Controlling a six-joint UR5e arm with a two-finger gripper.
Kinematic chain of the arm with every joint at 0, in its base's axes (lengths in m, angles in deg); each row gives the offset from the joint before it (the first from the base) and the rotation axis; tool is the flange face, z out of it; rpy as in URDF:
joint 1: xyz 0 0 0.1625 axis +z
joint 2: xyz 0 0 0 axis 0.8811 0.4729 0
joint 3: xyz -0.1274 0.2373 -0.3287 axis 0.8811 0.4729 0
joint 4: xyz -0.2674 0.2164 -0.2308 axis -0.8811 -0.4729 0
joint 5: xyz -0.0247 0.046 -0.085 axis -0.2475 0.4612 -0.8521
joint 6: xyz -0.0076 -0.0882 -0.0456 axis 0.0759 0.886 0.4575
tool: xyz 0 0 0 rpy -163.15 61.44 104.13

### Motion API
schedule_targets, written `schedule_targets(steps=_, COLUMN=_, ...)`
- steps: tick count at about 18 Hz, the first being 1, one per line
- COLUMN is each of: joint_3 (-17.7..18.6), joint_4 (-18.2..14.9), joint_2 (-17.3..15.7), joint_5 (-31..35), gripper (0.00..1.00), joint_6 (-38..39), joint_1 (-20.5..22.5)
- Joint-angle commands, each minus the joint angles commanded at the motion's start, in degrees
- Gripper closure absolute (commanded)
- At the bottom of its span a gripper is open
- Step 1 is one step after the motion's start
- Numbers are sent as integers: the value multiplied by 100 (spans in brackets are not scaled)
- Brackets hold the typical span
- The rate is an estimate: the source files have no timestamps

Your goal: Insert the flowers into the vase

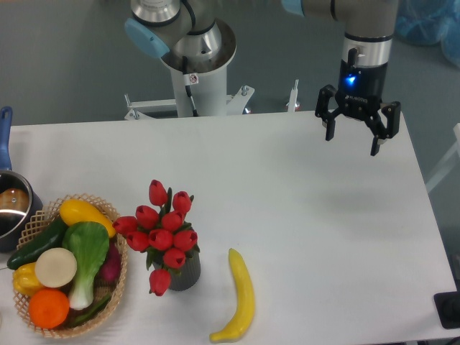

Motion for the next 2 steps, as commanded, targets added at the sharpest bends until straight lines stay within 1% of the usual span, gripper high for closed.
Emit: schedule_targets(steps=2, joint_3=0, joint_4=-18, joint_2=0, joint_5=0, gripper=0, joint_6=0, joint_1=0)
